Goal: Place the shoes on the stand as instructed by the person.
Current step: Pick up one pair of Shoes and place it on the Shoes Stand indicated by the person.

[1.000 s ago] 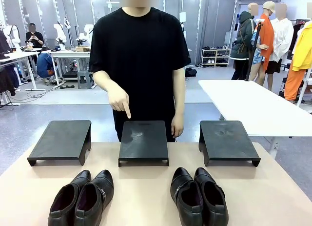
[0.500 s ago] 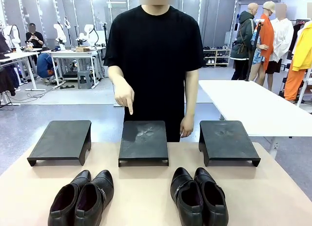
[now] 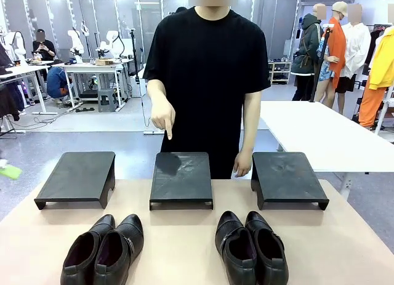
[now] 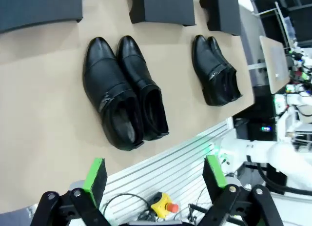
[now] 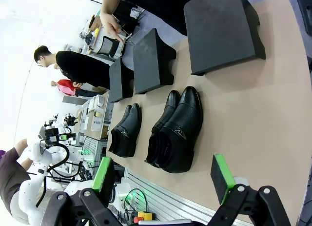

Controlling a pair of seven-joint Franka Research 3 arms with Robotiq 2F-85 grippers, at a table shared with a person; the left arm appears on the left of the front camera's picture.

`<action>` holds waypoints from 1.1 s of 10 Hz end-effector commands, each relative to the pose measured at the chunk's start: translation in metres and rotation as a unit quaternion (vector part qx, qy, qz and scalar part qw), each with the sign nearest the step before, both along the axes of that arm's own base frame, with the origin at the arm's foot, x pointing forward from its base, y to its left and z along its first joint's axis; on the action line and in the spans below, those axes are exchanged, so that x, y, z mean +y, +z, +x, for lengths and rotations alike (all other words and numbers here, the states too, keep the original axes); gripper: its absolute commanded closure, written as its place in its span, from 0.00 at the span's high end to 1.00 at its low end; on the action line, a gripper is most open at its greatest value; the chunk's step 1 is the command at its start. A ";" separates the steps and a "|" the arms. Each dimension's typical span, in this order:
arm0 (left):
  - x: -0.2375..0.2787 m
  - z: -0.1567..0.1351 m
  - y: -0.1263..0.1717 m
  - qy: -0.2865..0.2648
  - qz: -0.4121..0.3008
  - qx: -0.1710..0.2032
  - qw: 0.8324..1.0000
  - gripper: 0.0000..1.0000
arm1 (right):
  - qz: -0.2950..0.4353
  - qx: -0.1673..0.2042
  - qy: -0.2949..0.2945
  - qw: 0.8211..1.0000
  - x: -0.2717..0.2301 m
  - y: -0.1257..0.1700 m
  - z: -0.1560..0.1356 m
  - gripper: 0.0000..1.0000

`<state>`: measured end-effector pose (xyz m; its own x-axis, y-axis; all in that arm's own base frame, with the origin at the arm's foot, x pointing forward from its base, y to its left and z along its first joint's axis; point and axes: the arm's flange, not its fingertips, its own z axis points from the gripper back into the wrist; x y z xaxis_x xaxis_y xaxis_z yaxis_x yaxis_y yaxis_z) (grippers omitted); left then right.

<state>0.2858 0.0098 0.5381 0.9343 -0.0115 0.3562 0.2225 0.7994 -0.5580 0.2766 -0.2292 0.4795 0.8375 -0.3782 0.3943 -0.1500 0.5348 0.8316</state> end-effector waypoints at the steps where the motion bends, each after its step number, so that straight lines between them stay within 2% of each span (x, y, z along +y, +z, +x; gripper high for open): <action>1: -0.059 0.000 -0.013 0.018 0.046 0.023 0.999 1.00 | 0.003 -0.009 0.001 1.000 -0.001 0.001 -0.001 1.00; 3: -0.109 0.003 -0.028 0.016 0.109 0.037 0.993 1.00 | 0.003 -0.009 0.001 1.000 -0.001 0.001 -0.001 1.00; 5: -0.150 0.001 -0.057 0.003 0.154 0.059 0.986 1.00 | 0.003 -0.009 0.001 1.000 -0.001 0.001 -0.001 1.00; 9: -0.176 0.008 -0.105 -0.010 0.186 0.088 0.978 1.00 | 0.003 -0.009 0.001 1.000 -0.001 0.001 -0.001 1.00; 11: -0.182 0.014 -0.125 0.007 0.198 0.107 0.974 1.00 | 0.003 -0.009 0.001 1.000 -0.001 0.001 -0.001 1.00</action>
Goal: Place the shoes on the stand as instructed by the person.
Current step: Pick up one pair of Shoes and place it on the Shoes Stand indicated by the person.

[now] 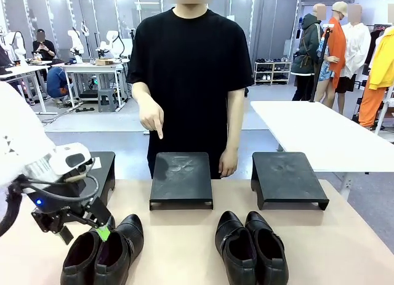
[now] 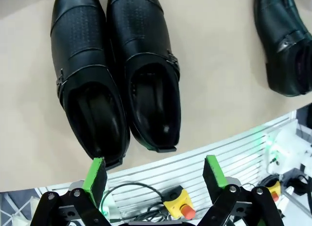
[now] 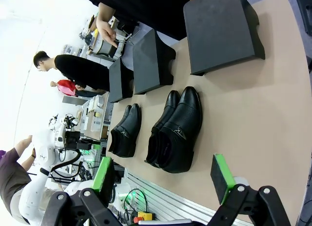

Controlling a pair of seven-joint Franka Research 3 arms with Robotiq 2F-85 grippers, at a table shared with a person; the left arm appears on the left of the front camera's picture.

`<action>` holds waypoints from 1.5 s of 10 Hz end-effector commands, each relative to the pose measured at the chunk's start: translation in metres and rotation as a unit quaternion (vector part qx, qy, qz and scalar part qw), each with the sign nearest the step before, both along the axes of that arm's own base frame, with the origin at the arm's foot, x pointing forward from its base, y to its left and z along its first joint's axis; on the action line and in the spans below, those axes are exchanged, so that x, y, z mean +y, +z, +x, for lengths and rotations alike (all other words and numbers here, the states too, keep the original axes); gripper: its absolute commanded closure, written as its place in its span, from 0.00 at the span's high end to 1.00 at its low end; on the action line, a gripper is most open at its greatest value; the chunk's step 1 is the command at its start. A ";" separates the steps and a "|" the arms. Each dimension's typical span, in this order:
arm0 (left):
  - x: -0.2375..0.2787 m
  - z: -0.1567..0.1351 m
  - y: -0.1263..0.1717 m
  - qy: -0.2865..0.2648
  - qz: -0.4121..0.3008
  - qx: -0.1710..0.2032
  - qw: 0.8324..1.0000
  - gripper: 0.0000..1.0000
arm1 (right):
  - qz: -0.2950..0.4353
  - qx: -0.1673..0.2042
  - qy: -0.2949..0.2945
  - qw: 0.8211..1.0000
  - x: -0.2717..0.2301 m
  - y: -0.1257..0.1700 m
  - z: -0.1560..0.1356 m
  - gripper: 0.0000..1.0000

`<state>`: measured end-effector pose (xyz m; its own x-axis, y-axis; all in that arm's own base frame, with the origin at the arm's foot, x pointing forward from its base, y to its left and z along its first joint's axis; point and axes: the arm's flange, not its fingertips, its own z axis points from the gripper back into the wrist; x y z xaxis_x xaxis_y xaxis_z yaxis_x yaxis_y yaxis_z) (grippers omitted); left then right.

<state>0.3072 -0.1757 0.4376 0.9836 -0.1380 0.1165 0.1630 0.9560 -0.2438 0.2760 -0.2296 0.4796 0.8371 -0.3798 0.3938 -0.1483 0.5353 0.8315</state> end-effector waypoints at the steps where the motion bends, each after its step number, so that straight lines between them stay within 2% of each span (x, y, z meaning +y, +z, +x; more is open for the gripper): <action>1: 0.003 -0.004 -0.035 0.026 0.022 -0.003 0.999 1.00 | 0.003 -0.010 0.002 1.000 -0.001 0.001 0.000 1.00; 6: -0.005 0.014 -0.074 0.070 0.039 -0.007 0.997 1.00 | 0.003 -0.010 0.002 1.000 -0.001 0.001 0.000 1.00; 9: -0.006 0.015 -0.092 0.068 0.054 0.014 0.996 1.00 | 0.003 -0.010 0.002 1.000 -0.001 0.001 0.000 1.00; 10: -0.007 0.017 -0.095 0.070 0.047 0.019 0.996 0.89 | 0.003 -0.010 0.002 1.000 -0.001 0.001 0.000 1.00; 11: -0.007 0.019 -0.099 0.072 0.049 0.017 0.996 0.69 | 0.003 -0.010 0.002 1.000 -0.001 0.001 0.000 1.00; 12: -0.008 0.021 -0.101 0.075 0.054 0.017 0.996 0.32 | 0.003 -0.010 0.002 1.000 -0.001 0.001 0.000 1.00; 13: -0.009 0.021 -0.103 0.073 0.052 0.022 0.996 0.35 | 0.003 -0.010 0.002 1.000 -0.001 0.001 0.000 1.00; 14: -0.009 0.020 -0.102 0.071 0.055 0.021 0.996 0.00 | 0.003 -0.010 0.002 1.000 -0.001 0.001 0.000 1.00; 15: -0.008 0.020 -0.102 0.070 0.057 0.020 0.996 0.00 | 0.003 -0.010 0.002 1.000 -0.001 0.001 0.000 1.00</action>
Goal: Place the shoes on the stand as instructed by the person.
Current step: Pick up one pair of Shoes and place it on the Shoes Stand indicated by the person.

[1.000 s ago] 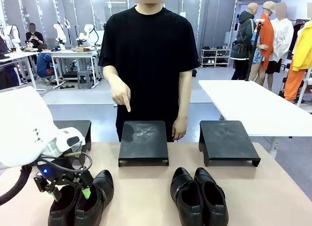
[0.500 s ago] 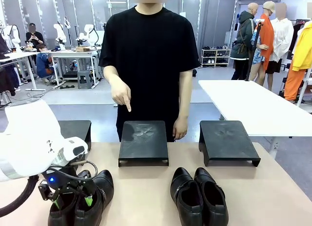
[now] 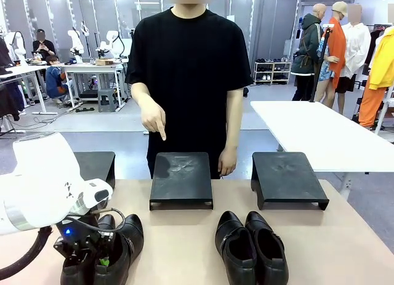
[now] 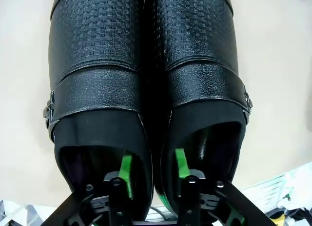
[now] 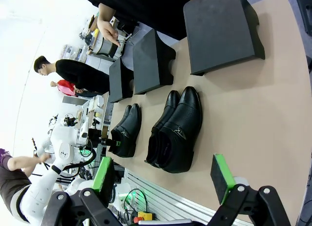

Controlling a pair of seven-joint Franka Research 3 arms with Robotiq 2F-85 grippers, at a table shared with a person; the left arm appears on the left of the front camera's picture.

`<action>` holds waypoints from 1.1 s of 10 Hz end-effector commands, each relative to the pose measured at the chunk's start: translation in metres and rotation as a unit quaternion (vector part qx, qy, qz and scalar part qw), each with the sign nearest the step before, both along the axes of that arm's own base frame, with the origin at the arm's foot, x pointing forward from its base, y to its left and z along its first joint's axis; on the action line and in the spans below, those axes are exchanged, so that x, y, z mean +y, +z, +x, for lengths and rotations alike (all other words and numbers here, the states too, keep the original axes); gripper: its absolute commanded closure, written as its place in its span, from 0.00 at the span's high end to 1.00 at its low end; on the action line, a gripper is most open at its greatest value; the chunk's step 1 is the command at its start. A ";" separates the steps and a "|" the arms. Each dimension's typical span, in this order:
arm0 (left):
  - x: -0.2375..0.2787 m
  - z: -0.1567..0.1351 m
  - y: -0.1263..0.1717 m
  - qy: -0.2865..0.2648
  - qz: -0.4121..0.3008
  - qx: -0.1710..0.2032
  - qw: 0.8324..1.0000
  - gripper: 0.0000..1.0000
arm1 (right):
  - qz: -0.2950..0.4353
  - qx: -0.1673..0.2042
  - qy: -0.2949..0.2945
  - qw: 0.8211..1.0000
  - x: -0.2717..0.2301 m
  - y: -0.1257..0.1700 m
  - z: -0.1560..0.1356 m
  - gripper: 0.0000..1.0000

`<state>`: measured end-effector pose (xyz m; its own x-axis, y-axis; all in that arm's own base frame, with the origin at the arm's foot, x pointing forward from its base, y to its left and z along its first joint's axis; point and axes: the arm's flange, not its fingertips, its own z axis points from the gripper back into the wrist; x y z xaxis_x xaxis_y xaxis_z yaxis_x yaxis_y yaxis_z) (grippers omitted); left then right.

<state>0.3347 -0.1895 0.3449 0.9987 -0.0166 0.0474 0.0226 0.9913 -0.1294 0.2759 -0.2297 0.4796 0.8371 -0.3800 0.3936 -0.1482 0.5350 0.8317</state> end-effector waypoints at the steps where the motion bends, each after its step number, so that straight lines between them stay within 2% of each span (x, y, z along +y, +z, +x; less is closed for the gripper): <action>1: 0.006 -0.007 -0.009 0.001 -0.001 -0.012 1.000 0.00 | 0.003 -0.010 0.002 1.000 -0.001 0.001 0.000 1.00; 5: 0.002 -0.007 0.001 -0.005 -0.013 -0.013 1.000 0.00 | 0.003 -0.010 0.002 1.000 -0.001 0.001 0.000 1.00; 7: 0.000 -0.004 0.031 0.001 -0.014 -0.039 0.999 0.00 | 0.003 -0.010 0.002 1.000 -0.001 0.001 0.000 1.00; 10: -0.008 -0.006 0.097 0.009 0.006 -0.080 0.997 0.00 | 0.003 -0.010 0.002 1.000 -0.001 0.001 0.000 1.00; 11: -0.012 -0.010 0.108 0.008 -0.004 -0.082 0.997 0.00 | 0.003 -0.010 0.002 1.000 -0.001 0.001 0.000 1.00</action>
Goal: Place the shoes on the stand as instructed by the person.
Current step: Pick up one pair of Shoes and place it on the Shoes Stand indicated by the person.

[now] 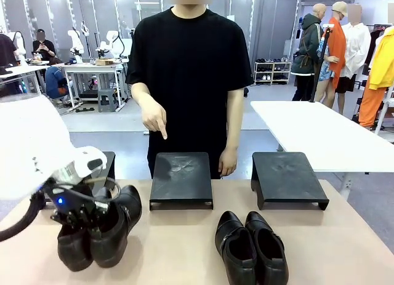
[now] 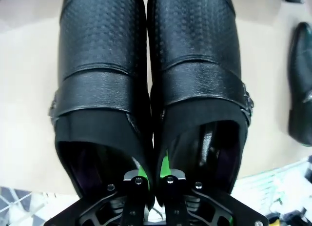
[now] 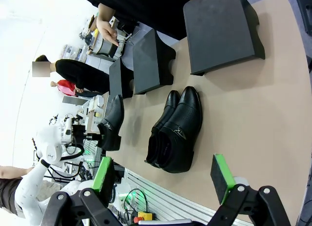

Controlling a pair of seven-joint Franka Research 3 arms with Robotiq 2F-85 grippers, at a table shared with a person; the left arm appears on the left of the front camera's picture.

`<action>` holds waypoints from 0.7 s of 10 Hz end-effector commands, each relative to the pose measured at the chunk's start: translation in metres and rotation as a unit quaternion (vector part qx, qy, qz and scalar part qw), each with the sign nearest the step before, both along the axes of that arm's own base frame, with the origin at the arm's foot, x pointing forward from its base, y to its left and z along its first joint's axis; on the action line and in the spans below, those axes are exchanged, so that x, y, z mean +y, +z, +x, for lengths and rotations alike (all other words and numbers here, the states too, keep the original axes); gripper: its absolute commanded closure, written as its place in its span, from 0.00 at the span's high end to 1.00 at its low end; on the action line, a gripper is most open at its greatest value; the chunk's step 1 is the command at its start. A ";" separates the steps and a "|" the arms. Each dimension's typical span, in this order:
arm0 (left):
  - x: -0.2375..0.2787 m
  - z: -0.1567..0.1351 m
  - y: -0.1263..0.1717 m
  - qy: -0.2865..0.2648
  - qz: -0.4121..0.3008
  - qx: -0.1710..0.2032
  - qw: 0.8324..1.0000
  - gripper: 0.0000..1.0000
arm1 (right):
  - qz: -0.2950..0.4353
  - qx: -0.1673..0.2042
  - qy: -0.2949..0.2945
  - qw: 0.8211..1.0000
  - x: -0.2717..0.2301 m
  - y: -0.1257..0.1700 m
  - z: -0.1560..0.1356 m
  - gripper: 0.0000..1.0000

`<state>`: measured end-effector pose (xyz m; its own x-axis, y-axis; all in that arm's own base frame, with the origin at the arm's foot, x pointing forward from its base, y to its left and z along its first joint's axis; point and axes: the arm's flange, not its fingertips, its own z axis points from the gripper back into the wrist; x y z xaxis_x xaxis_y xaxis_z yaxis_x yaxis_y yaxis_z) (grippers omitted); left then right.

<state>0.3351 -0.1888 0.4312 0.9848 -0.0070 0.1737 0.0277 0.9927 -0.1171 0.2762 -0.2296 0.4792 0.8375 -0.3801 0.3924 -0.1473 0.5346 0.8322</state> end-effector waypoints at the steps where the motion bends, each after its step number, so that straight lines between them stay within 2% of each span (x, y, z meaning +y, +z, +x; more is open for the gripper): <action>1: -0.014 -0.013 0.029 -0.003 -0.015 -0.021 1.000 0.00 | 0.003 -0.010 0.002 1.000 -0.001 0.001 0.000 1.00; 3: -0.014 -0.017 0.032 -0.006 -0.019 -0.021 1.000 0.00 | 0.003 -0.010 0.002 1.000 -0.001 0.001 0.000 1.00; 4: -0.008 -0.018 0.032 -0.015 -0.027 -0.040 0.999 0.00 | 0.003 -0.010 0.002 1.000 -0.001 0.001 0.000 1.00; 5: -0.015 -0.016 0.030 -0.012 -0.021 -0.012 1.000 0.00 | 0.003 -0.010 0.002 1.000 -0.001 0.001 0.000 1.00; 7: -0.015 -0.016 0.030 -0.012 -0.021 -0.012 1.000 0.00 | 0.003 -0.010 0.002 1.000 -0.001 0.001 0.000 1.00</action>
<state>0.3176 -0.2014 0.4541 0.9834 -0.0440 0.1760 0.0739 0.9832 -0.1672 0.2762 -0.2297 0.4790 0.8377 -0.3806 0.3917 -0.1465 0.5343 0.8325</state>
